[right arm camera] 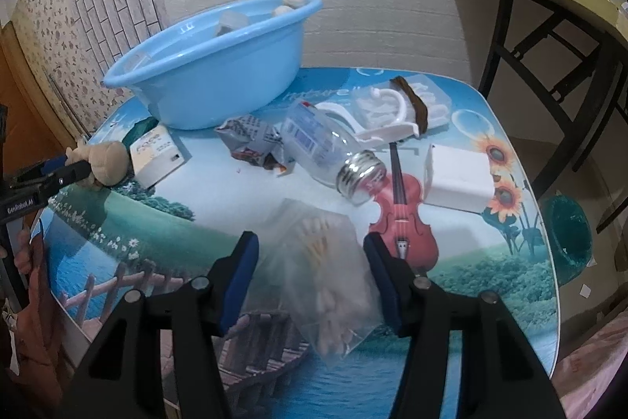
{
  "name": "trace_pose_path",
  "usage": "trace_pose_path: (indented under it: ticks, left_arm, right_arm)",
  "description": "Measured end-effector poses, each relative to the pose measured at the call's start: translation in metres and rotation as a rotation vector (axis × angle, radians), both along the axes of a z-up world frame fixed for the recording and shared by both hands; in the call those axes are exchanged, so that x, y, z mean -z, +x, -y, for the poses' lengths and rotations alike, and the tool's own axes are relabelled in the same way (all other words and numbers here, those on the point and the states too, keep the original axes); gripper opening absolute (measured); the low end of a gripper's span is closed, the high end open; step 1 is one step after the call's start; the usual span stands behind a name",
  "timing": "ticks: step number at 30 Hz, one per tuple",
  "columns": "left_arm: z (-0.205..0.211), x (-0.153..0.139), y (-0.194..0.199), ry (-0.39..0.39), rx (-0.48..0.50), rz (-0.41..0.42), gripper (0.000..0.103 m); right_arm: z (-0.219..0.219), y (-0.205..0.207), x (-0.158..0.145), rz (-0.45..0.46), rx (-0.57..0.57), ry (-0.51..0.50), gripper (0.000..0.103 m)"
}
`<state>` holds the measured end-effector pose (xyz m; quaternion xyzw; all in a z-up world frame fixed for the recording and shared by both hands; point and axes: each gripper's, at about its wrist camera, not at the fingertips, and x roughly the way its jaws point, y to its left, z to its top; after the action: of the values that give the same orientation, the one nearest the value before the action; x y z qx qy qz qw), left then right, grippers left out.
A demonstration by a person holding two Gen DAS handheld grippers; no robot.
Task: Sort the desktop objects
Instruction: 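Grasp beige plush bear with left gripper while right gripper grasps cotton-swab bag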
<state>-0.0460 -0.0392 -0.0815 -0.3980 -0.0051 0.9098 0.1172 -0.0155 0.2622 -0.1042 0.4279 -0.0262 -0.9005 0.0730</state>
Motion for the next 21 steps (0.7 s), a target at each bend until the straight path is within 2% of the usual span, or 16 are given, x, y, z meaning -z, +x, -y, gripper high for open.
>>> trace_pose_path:
  ticks: [17,19,21]
  left_arm:
    - [-0.017,-0.009,0.044,-0.010,0.089,0.028,0.074]
    - [-0.016,-0.007,0.045,-0.012,0.085,0.034,0.078]
    - [-0.015,-0.004,0.044,-0.012,0.080,0.046,0.087]
  right_arm:
    - [0.008,0.009,-0.006,-0.020,-0.037,-0.006,0.049]
    - [0.008,0.008,-0.004,-0.004,-0.040,-0.015,0.049]
    - [0.007,0.008,-0.002,0.004,-0.032,-0.021,0.050]
